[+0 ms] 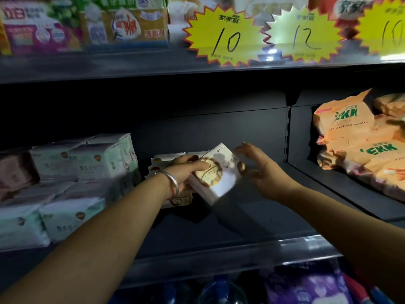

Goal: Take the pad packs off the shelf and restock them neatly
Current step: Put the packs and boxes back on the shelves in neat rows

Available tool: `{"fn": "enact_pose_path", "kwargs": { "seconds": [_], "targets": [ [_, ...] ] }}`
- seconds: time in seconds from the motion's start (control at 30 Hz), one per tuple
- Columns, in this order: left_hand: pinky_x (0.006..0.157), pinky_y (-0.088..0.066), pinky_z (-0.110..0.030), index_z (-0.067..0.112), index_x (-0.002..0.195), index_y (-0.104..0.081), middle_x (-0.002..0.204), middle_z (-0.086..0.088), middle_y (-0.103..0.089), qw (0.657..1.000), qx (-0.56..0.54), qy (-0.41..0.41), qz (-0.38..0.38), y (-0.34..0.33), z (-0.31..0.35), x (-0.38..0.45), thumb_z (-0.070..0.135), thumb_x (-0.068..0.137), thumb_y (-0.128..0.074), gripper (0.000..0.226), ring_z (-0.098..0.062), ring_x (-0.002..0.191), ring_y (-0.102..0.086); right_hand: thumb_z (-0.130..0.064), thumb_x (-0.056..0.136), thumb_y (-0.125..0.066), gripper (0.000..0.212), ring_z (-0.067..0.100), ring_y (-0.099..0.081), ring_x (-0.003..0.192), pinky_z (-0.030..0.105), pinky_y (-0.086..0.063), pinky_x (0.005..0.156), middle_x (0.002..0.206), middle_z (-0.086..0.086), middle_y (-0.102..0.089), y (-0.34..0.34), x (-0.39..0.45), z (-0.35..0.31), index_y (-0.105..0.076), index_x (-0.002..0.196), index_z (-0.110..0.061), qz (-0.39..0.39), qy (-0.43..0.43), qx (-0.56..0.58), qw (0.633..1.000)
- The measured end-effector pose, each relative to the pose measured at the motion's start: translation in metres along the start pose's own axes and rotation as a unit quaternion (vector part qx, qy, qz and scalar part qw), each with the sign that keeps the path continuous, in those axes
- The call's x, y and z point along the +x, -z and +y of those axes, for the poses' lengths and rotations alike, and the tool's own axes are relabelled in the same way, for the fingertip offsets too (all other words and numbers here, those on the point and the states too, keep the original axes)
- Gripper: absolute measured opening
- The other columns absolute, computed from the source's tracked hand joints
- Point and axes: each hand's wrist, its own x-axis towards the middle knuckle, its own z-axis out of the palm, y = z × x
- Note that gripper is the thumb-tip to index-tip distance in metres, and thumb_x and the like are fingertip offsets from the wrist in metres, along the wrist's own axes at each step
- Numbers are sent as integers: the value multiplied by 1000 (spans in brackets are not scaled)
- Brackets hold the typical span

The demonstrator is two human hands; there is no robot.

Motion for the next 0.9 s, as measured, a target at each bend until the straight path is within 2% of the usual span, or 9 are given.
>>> {"fn": "enact_pose_path", "kwargs": {
  "seconds": [0.1, 0.2, 0.37, 0.53, 0.6, 0.67, 0.77, 0.83, 0.9],
  "targets": [
    [71, -53, -31, 16, 127, -52, 115, -13, -63, 999, 26, -31, 10, 4, 1, 1, 0, 78, -69, 54, -24, 95, -63, -6, 82, -69, 60, 15, -39, 132, 32, -41, 98, 139, -1, -44, 4, 6, 2, -43, 133, -24, 24, -103, 96, 990],
    [71, -53, -32, 15, 130, -50, 120, -15, -60, 997, 54, -56, -17, 1, 2, 4, -5, 79, -65, 57, -24, 95, -62, -19, 80, -71, 61, 18, -51, 118, 41, -44, 97, 131, -4, -53, 3, 10, 5, -42, 134, -21, -34, -196, 149, 969],
    [81, -53, -38, 13, 128, -49, 113, -13, -59, 991, 74, -83, -68, -4, 1, 4, -15, 78, -58, 58, -25, 93, -61, -25, 72, -80, 63, 14, -59, 98, 32, -49, 79, 108, -3, -62, -7, 14, 8, -43, 123, -23, -111, -196, 134, 965],
    [74, -56, -41, 11, 125, -43, 105, -15, -61, 991, -95, -94, -29, -12, -4, 7, -14, 83, -54, 50, -25, 85, -63, -42, 52, -88, 84, 31, -64, 104, 47, -52, 89, 115, 11, -66, -13, 17, 17, -53, 121, -10, -85, -272, 315, 905],
    [70, -57, -43, 10, 127, -39, 106, -18, -62, 989, -121, -80, -38, -15, -8, 9, -14, 83, -54, 52, -27, 85, -64, -30, 73, -76, 46, 25, -68, 90, 43, -54, 83, 103, 8, -70, -20, 16, 12, -58, 110, -10, -74, -258, 377, 886],
    [74, -56, -44, 10, 131, -39, 116, -16, -60, 994, -39, -73, -70, -12, -9, 12, -10, 83, -57, 55, -29, 93, -64, -10, 83, -65, 14, 19, -70, 77, 36, -58, 70, 90, 5, -72, -22, 18, 3, -62, 96, -13, -36, -224, 394, 890],
    [94, -50, -40, 9, 134, -43, 124, -10, -58, 986, 119, -105, -50, 1, -5, 18, -2, 84, -62, 54, -26, 110, -58, -4, 78, -71, 29, 19, -69, 81, 29, -57, 58, 95, 4, -68, -13, 26, -1, -56, 101, -14, 20, -183, 277, 943],
    [94, -46, -26, 4, 132, -45, 124, -9, -55, 961, 228, -153, 44, 17, -4, 27, -6, 85, -59, 50, -23, 114, -54, -12, 72, -78, 55, 21, -63, 91, 32, -56, 65, 105, 4, -60, -7, 33, 1, -45, 116, -15, 11, -176, 71, 982],
    [88, -45, -21, 5, 126, -49, 119, -8, -53, 910, 348, -186, 123, 34, -8, 35, -9, 83, -56, 46, -22, 111, -52, -20, 70, -80, 70, 27, -56, 101, 40, -52, 78, 112, 7, -53, -8, 38, 1, -37, 125, -16, -47, -139, -137, 980]
  ]
}}
